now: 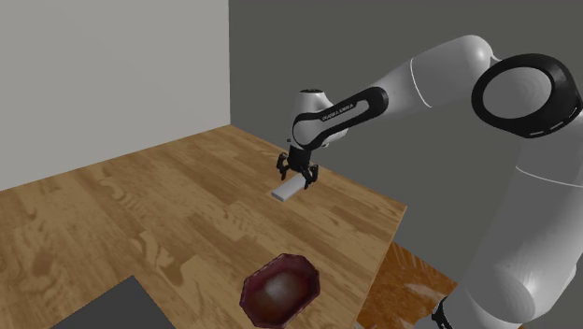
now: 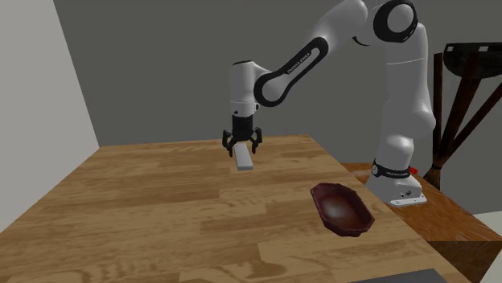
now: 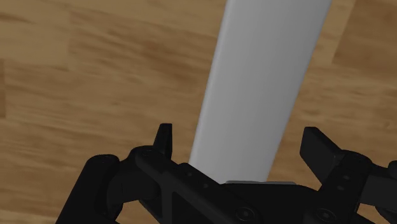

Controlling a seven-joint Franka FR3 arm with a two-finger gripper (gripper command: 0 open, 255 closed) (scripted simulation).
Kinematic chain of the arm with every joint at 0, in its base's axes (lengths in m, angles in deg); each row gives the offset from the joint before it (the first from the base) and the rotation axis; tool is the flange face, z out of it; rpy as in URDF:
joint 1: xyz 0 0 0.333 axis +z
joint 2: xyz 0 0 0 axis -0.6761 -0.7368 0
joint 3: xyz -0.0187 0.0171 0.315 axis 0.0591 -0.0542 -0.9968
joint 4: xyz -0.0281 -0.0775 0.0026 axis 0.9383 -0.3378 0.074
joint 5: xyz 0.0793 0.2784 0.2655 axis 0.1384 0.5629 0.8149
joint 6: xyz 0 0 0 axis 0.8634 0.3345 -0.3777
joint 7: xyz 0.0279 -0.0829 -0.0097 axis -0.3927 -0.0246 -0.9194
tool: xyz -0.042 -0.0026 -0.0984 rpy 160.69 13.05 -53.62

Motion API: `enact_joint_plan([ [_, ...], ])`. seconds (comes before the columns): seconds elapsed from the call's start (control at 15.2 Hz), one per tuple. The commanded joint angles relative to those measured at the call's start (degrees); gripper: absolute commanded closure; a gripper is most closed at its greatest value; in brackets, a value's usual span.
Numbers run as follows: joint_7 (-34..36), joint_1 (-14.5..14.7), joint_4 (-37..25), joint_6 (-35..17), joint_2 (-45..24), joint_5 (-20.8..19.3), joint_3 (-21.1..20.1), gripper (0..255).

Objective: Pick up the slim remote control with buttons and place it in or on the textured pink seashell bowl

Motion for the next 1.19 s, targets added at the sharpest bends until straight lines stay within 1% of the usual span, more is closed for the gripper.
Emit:
enact_joint_plan([
  [0.0, 0.10, 0.05, -0.11, -0.26, -0.34, -0.12, 0.03, 0],
  [0.4, 0.10, 0.05, -0.11, -0.24, -0.33, -0.12, 0.03, 0],
  [0.46, 0.10, 0.05, -0.11, -0.24, -0.33, -0.12, 0.03, 255],
  [1.06, 0.10, 0.05, -0.11, -0.25, -0.34, -0.12, 0.03, 255],
  [1.12, 0.00, 0.01, -0.35, 0.42, 0.11, 0.05, -0.03, 255],
])
